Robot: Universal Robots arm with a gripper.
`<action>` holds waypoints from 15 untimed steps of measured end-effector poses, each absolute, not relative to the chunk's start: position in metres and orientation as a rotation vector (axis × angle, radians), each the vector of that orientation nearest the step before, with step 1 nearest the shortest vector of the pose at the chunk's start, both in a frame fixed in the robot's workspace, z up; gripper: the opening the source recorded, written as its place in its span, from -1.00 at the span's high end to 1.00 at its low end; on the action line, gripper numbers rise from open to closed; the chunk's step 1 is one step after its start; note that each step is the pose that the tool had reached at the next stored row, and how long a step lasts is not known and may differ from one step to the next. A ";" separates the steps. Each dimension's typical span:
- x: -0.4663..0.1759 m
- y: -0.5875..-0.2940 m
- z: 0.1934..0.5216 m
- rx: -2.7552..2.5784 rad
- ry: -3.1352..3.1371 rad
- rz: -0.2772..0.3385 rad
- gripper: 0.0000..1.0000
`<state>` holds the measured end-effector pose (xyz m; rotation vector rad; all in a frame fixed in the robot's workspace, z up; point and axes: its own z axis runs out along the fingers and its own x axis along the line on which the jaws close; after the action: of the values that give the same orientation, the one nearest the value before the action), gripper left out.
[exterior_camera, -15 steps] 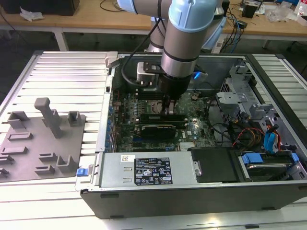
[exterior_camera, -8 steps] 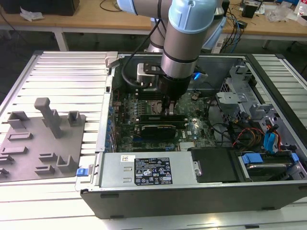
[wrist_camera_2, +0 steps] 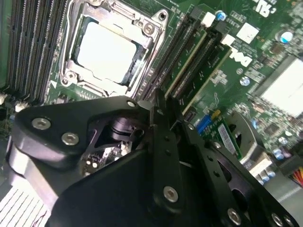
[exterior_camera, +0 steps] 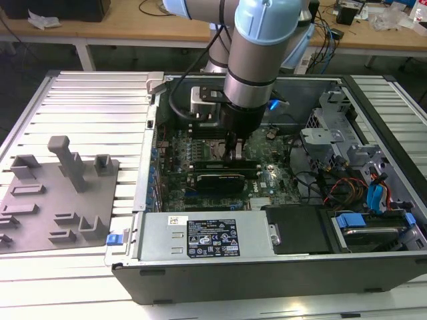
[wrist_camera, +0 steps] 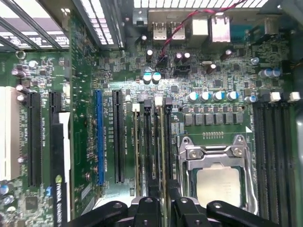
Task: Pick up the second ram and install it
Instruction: 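Insert the second ram into the second slot, then press down the second ram until it locks into place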
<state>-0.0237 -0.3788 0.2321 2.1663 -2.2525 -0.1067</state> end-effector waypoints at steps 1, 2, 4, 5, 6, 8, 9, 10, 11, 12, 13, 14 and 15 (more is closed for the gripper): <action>-0.024 -0.378 0.237 2.165 -2.251 -0.104 0.58; -0.024 -0.377 0.246 2.161 -2.248 -0.093 0.58; -0.024 -0.374 0.260 2.152 -2.240 -0.074 0.61; -0.024 -0.372 0.267 2.148 -2.236 -0.065 0.79; -0.024 -0.372 0.270 2.147 -2.235 -0.062 0.79; -0.024 -0.372 0.271 2.147 -2.236 -0.062 0.79; -0.024 -0.372 0.271 2.147 -2.236 -0.062 0.79; -0.024 -0.372 0.271 2.147 -2.236 -0.062 0.79; -0.024 -0.372 0.271 2.147 -2.235 -0.062 0.79; -0.024 -0.372 0.271 2.147 -2.235 -0.062 0.79; -0.024 -0.372 0.271 2.147 -2.236 -0.062 0.79; -0.022 -0.372 0.271 2.147 -2.235 -0.062 0.79; -0.019 -0.372 0.271 2.147 -2.235 -0.062 0.79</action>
<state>-0.0191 -0.3722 0.2708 2.1469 -2.2354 -0.0622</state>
